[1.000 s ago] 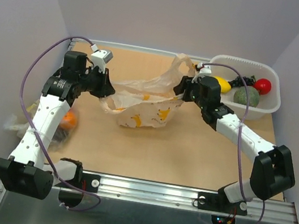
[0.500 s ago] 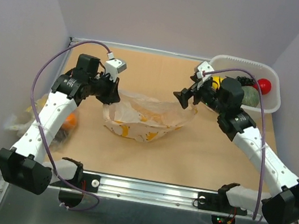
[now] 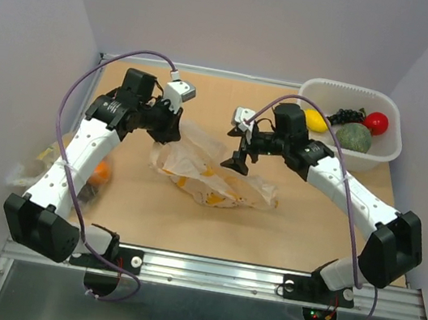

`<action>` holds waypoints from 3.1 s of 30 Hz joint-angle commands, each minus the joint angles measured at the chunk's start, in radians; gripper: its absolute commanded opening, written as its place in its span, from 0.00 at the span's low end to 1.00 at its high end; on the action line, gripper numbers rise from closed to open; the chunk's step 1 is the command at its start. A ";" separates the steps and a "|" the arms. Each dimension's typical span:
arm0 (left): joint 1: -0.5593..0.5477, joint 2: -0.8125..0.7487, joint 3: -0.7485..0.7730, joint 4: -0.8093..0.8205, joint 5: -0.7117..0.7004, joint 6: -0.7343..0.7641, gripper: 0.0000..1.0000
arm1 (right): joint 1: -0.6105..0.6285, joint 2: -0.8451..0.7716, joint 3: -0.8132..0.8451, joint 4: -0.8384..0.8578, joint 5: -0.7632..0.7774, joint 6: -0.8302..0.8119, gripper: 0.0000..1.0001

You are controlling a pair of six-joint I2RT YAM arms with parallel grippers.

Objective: Place the fake fruits into the plastic bag and tie a complex knot

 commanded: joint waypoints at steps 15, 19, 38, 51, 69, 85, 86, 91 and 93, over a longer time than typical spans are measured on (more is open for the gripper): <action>-0.036 0.089 0.130 -0.023 -0.024 0.125 0.04 | 0.068 0.055 0.276 -0.030 -0.031 0.189 1.00; -0.036 0.120 0.163 -0.040 0.016 0.156 0.08 | 0.120 0.080 0.230 -0.070 0.089 0.095 1.00; 0.130 0.196 0.326 -0.056 0.043 0.262 0.25 | 0.105 0.158 0.139 -0.058 0.488 0.309 0.00; 0.408 -0.133 -0.022 0.485 0.217 -0.413 0.99 | 0.042 0.196 0.219 0.040 0.390 0.978 0.00; 0.301 -0.361 -0.594 0.720 0.235 -0.539 0.99 | -0.037 0.278 0.149 0.256 0.175 1.172 0.00; 0.197 -0.201 -0.493 0.968 0.154 -0.686 0.00 | -0.083 0.342 0.118 0.290 0.121 1.062 0.00; 0.204 -0.215 -0.479 0.937 0.158 -0.680 0.00 | -0.115 0.353 0.118 0.290 0.132 1.045 0.00; 0.208 -0.275 -0.449 0.859 0.159 -0.666 0.00 | -0.172 0.437 0.173 0.289 0.102 0.959 0.00; 0.198 -0.244 -0.453 0.839 0.136 -0.668 0.00 | -0.172 0.451 0.202 0.289 0.071 0.965 0.08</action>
